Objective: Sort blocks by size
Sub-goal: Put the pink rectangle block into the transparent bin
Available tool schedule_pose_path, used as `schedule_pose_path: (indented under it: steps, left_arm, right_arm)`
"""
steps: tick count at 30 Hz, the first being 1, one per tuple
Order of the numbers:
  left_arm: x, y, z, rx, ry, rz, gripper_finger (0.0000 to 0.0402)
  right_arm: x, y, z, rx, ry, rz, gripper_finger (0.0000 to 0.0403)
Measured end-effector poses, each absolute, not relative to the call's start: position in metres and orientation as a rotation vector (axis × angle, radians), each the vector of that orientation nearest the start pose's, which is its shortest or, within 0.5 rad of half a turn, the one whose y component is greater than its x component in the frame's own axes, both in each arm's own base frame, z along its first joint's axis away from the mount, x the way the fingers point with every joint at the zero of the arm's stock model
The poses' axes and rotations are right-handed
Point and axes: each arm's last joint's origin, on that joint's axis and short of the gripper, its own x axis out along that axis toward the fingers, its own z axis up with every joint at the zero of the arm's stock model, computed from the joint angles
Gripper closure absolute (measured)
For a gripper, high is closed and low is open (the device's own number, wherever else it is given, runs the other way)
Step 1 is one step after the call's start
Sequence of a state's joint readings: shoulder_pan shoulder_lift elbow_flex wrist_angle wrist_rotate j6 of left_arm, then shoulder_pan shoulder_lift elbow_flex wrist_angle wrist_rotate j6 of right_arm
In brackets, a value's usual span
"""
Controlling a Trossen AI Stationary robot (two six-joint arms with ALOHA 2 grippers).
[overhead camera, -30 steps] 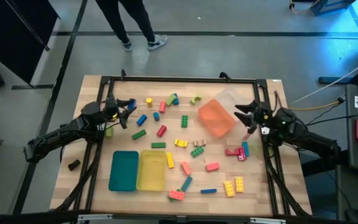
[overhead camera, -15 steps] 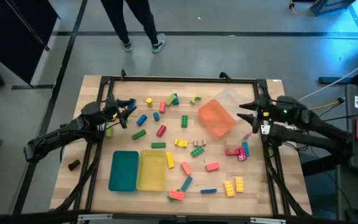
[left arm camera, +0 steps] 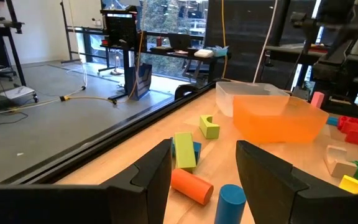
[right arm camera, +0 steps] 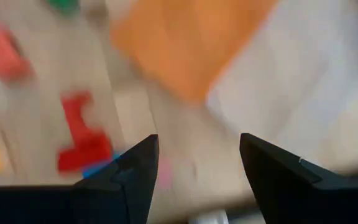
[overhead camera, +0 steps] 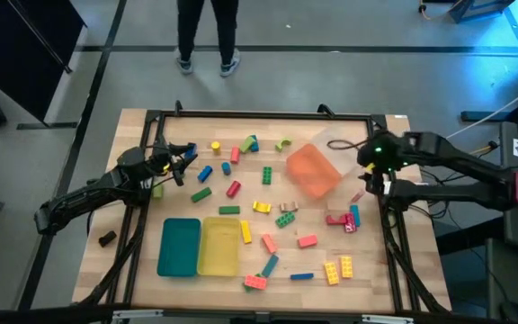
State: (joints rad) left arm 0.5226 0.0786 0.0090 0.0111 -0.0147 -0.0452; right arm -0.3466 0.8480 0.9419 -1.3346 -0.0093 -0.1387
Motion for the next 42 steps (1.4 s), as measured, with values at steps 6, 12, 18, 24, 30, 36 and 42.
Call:
schedule_pose_path:
  steps: [6, 12, 18, 24, 30, 36, 42]
  left_arm:
    - [0.088, 0.051, 0.161, -0.059, 0.045, 0.539, 0.0237]
    - [0.088, 0.051, 0.161, -0.059, 0.045, 0.538, 0.0237]
    - [0.088, 0.051, 0.161, -0.059, 0.045, 0.539, 0.0237]
    - [0.088, 0.051, 0.161, -0.059, 0.045, 0.538, 0.0237]
    - [0.088, 0.051, 0.161, -0.059, 0.045, 0.539, 0.0237]
    - [0.088, 0.051, 0.161, -0.059, 0.045, 0.539, 0.0237]
    - [0.088, 0.051, 0.161, -0.059, 0.045, 0.539, 0.0237]
  right_arm:
    - [0.124, -0.045, 0.267, 0.133, 1.531, -0.149, 0.0178]
    - [0.139, -0.05, 0.247, 0.18, 1.726, -0.11, 0.0178]
    - [0.149, -0.052, 0.237, 0.214, 1.804, -0.076, 0.0178]
    - [0.156, -0.033, 0.235, 0.088, 1.819, 0.008, 0.0178]
    - [0.163, -0.006, 0.234, -0.152, 1.793, 0.02, 0.0178]
    - [0.169, 0.012, 0.233, -0.23, 1.715, 0.05, 0.0178]
    - [0.169, 0.016, 0.233, -0.237, 1.707, 0.032, 0.0178]
